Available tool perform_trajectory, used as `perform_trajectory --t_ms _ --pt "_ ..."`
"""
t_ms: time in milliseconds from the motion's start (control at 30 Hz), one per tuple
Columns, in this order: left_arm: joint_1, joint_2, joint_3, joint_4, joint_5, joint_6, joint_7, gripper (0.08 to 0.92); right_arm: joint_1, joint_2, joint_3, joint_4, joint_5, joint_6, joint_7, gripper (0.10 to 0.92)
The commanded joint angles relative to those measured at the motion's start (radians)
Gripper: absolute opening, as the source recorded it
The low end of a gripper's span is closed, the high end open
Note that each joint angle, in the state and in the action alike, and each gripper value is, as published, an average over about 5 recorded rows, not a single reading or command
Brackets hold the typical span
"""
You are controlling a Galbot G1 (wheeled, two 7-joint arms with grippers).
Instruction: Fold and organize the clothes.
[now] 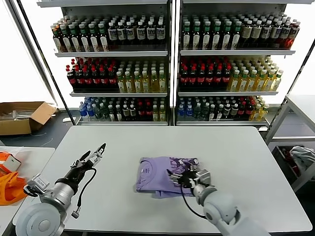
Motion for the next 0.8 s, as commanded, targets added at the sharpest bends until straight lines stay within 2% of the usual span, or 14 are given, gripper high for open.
perform_trajectory --t_ms 33,267,533,800 --pt "0.006 -0.009 -0.008 0.007 0.007 -0.004 0.01 0.823 0.134 0.122 -0.171 -0.137 0.008 -0.039 0.05 0.823" --pt "-0.012 0.001 -0.007 0.025 0.006 -0.006 0.018 0.823 0.106 0.051 -0.11 -0.057 0.02 -0.027 0.05 0.823" --pt "0.006 0.017 -0.034 0.023 0.03 -0.014 0.063 0.823 -0.115 -0.07 0.204 0.107 -0.092 0.285 -0.06 0.823" --pt "0.036 0.02 -0.046 0.037 0.166 -0.042 0.144 0.823 -0.404 -0.084 0.639 0.199 -0.089 0.414 -0.162 0.823"
